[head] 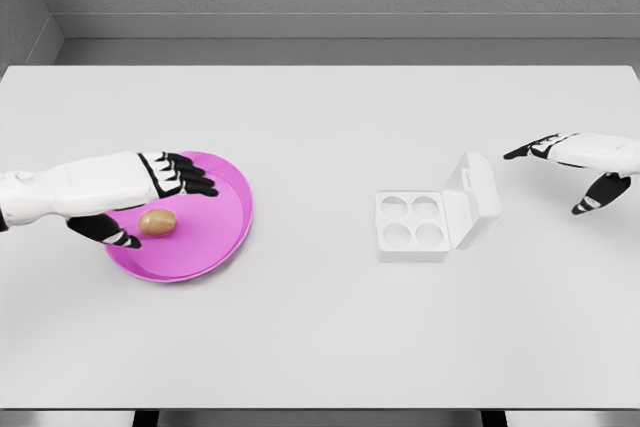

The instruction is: Pack egg into the box and close the box lid

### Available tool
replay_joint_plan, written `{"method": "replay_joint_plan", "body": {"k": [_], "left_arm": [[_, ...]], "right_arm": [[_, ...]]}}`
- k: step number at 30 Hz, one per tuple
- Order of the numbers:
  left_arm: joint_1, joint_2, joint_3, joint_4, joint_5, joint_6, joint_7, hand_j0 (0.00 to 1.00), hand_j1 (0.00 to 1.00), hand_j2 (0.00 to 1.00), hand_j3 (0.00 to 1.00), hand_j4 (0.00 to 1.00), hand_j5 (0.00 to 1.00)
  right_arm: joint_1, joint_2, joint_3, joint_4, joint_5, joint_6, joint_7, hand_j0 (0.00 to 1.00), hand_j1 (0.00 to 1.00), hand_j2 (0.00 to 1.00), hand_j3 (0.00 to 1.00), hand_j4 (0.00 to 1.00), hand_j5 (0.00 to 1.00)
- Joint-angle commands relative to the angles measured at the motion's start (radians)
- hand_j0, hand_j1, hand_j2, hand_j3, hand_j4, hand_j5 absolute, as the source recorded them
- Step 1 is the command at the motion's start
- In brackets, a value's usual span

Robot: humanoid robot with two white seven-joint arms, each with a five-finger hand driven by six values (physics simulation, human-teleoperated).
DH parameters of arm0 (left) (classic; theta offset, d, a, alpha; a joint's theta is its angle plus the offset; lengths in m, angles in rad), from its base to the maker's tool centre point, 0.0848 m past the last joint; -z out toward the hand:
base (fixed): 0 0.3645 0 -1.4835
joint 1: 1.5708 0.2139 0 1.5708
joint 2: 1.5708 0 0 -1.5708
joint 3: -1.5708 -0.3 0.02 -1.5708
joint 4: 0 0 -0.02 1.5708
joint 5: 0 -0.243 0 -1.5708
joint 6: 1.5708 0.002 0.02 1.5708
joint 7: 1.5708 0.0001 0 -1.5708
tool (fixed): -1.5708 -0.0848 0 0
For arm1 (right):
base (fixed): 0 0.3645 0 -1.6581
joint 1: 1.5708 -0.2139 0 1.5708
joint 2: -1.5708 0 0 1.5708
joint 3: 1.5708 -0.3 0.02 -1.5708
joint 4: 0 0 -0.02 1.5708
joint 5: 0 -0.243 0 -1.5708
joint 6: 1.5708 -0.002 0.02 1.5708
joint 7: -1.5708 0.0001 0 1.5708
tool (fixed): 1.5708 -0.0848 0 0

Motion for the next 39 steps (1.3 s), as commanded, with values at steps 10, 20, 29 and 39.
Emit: {"method": "replay_joint_plan", "body": {"k": [10, 20, 29, 39], "left_arm": [[0.003, -0.043, -0.005, 0.014, -0.111, 0.003, -0.001, 1.00, 1.00, 1.00, 1.00, 1.00, 1.00], [-0.002, -0.094, -0.005, 0.148, -0.134, 0.003, -0.001, 1.00, 1.00, 1.00, 1.00, 1.00, 1.00], [-0.009, -0.134, -0.004, 0.209, -0.137, 0.003, -0.001, 1.00, 1.00, 1.00, 1.00, 1.00, 1.00], [-0.017, -0.149, -0.004, 0.214, -0.195, 0.003, -0.001, 1.00, 1.00, 1.00, 1.00, 1.00, 1.00]], "right_arm": [[-0.009, -0.076, 0.031, -0.021, 0.000, -0.012, 0.000, 1.00, 1.00, 1.00, 1.00, 1.00, 1.00], [-0.014, -0.101, 0.070, -0.022, 0.000, -0.046, 0.000, 1.00, 1.00, 1.00, 1.00, 1.00, 1.00], [-0.011, -0.108, 0.095, -0.074, -0.003, -0.046, 0.000, 1.00, 1.00, 1.00, 1.00, 1.00, 1.00], [-0.015, -0.125, 0.118, -0.096, -0.002, -0.046, -0.021, 1.00, 1.00, 1.00, 1.00, 1.00, 1.00]]}}
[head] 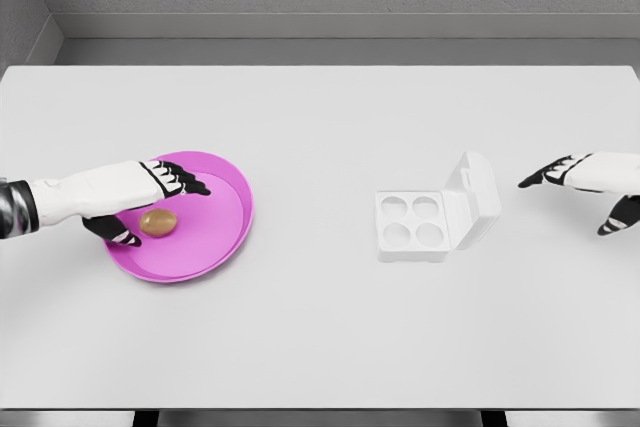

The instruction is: Pack egg into the box and close the box lid

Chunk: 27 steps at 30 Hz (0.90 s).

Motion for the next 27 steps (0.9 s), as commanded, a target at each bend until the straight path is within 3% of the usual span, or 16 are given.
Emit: {"method": "replay_joint_plan", "body": {"k": [1, 27], "left_arm": [[0.000, 0.001, 0.000, 0.000, 0.005, 0.003, 0.000, 1.00, 1.00, 1.00, 1.00, 1.00, 1.00], [-0.002, -0.022, 0.000, 0.059, -0.004, 0.003, 0.000, 1.00, 1.00, 1.00, 1.00, 1.00, 1.00]], "right_arm": [[0.000, 0.002, 0.000, -0.022, -0.005, 0.002, -0.001, 1.00, 1.00, 1.00, 1.00, 1.00, 1.00], [-0.009, -0.006, -0.041, -0.014, -0.005, 0.002, 0.011, 1.00, 1.00, 1.00, 1.00, 1.00, 1.00]]}}
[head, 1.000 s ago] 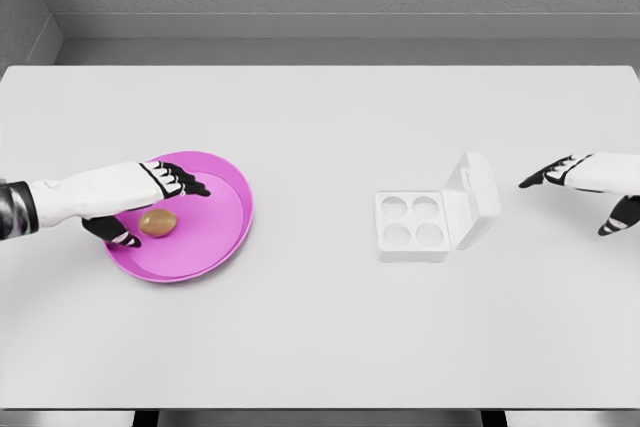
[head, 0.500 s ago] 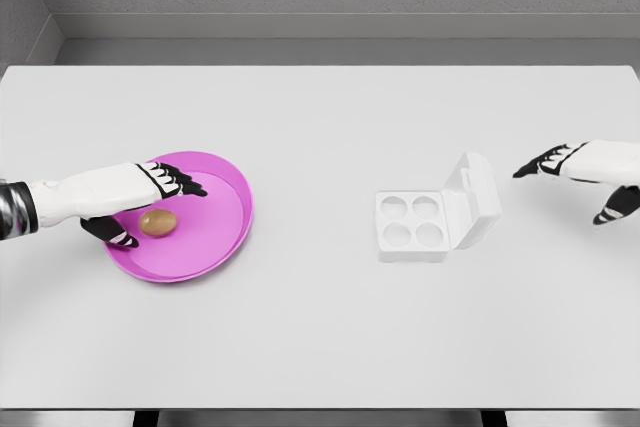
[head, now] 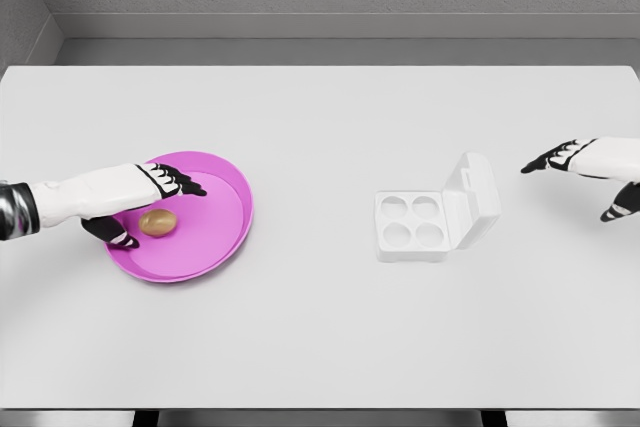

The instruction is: Pack egg into the box and close the box lid

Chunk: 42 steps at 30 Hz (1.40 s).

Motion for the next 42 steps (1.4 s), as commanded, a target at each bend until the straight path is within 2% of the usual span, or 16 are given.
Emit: {"method": "replay_joint_plan", "body": {"k": [1, 5, 28, 38, 39, 42], "left_arm": [[0.000, -0.004, 0.000, 0.008, 0.006, 0.003, 0.000, 1.00, 1.00, 1.00, 1.00, 1.00, 1.00], [0.000, -0.004, 0.002, 0.008, 0.008, 0.003, 0.000, 1.00, 1.00, 1.00, 1.00, 1.00, 1.00], [-0.005, -0.024, 0.004, 0.045, 0.006, 0.003, 0.000, 1.00, 1.00, 1.00, 1.00, 1.00, 1.00], [0.000, -0.012, 0.010, 0.025, 0.029, 0.003, 0.000, 1.00, 1.00, 1.00, 1.00, 1.00, 1.00], [0.006, -0.012, 0.010, 0.025, 0.029, 0.003, 0.000, 0.99, 0.99, 0.99, 0.99, 0.99, 0.99], [0.009, -0.012, 0.002, 0.025, 0.029, 0.003, 0.000, 0.68, 0.68, 0.68, 0.68, 0.68, 0.68]], "right_arm": [[0.000, 0.003, -0.001, -0.001, -0.002, 0.002, 0.004, 1.00, 1.00, 1.00, 1.00, 1.00, 1.00], [0.000, 0.021, -0.003, -0.001, 0.000, 0.002, 0.011, 1.00, 1.00, 1.00, 1.00, 1.00, 1.00], [0.000, 0.019, -0.001, -0.005, 0.000, 0.002, 0.011, 1.00, 1.00, 1.00, 1.00, 1.00, 1.00], [0.002, 0.019, 0.001, -0.005, 0.000, 0.002, 0.011, 1.00, 1.00, 1.00, 1.00, 1.00, 1.00], [0.002, 0.019, 0.001, -0.005, 0.000, 0.002, 0.011, 1.00, 1.00, 1.00, 1.00, 1.00, 1.00], [0.002, 0.019, 0.001, -0.005, 0.000, 0.002, 0.011, 1.00, 1.00, 1.00, 1.00, 1.00, 1.00]]}}
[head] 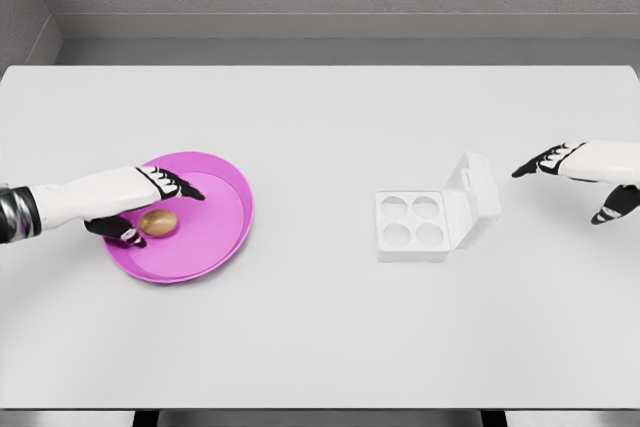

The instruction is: Pack egg into the box and close the box lid

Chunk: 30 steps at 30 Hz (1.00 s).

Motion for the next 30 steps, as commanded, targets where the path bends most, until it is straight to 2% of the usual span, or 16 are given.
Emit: {"method": "replay_joint_plan", "body": {"k": [1, 6, 10, 13, 17, 22, 24, 28, 30], "left_arm": [[0.000, 0.002, -0.004, -0.001, 0.009, 0.002, -0.001, 0.54, 0.54, 0.54, 0.54, 0.54, 0.54], [0.003, 0.003, -0.005, -0.001, 0.020, 0.002, -0.001, 0.36, 0.36, 0.36, 0.36, 0.36, 0.36], [0.002, -0.001, -0.007, -0.008, 0.024, 0.002, -0.001, 0.34, 0.34, 0.34, 0.34, 0.34, 0.34], [0.005, -0.001, -0.008, -0.072, 0.050, 0.002, -0.001, 0.31, 0.31, 0.31, 0.31, 0.31, 0.31], [0.025, -0.003, -0.008, -0.104, 0.061, 0.002, -0.001, 0.27, 0.27, 0.27, 0.27, 0.27, 0.27], [0.029, -0.006, -0.008, -0.107, 0.069, 0.002, -0.001, 0.24, 0.24, 0.24, 0.24, 0.24, 0.24], [0.031, -0.006, -0.008, -0.147, 0.070, 0.002, -0.001, 0.20, 0.20, 0.20, 0.20, 0.20, 0.20], [0.025, -0.009, -0.028, -0.170, 0.084, 0.002, -0.001, 0.20, 0.20, 0.20, 0.20, 0.20, 0.20], [0.023, -0.012, -0.028, -0.208, 0.084, 0.002, -0.001, 0.20, 0.20, 0.20, 0.20, 0.20, 0.20]], "right_arm": [[0.000, -0.001, -0.001, 0.000, -0.005, 0.002, 0.000, 1.00, 1.00, 1.00, 1.00, 1.00, 1.00], [-0.002, -0.001, -0.001, 0.000, -0.005, 0.002, 0.000, 1.00, 1.00, 1.00, 1.00, 1.00, 1.00], [-0.002, -0.001, -0.001, 0.000, -0.005, 0.002, 0.000, 1.00, 1.00, 1.00, 1.00, 1.00, 1.00], [-0.002, -0.001, 0.001, 0.000, -0.005, 0.002, 0.000, 1.00, 1.00, 1.00, 1.00, 1.00, 1.00], [-0.002, -0.001, 0.001, 0.000, -0.005, 0.002, 0.000, 1.00, 1.00, 1.00, 1.00, 1.00, 1.00], [-0.002, -0.001, -0.001, 0.000, -0.005, 0.002, 0.000, 1.00, 1.00, 1.00, 1.00, 1.00, 1.00], [-0.002, -0.001, 0.001, 0.000, -0.005, 0.002, 0.000, 1.00, 1.00, 1.00, 1.00, 1.00, 1.00], [-0.002, -0.003, -0.001, 0.000, -0.005, 0.002, 0.000, 1.00, 1.00, 1.00, 1.00, 1.00, 1.00], [-0.002, -0.003, -0.001, 0.000, -0.005, 0.002, 0.000, 1.00, 1.00, 1.00, 1.00, 1.00, 1.00]]}}
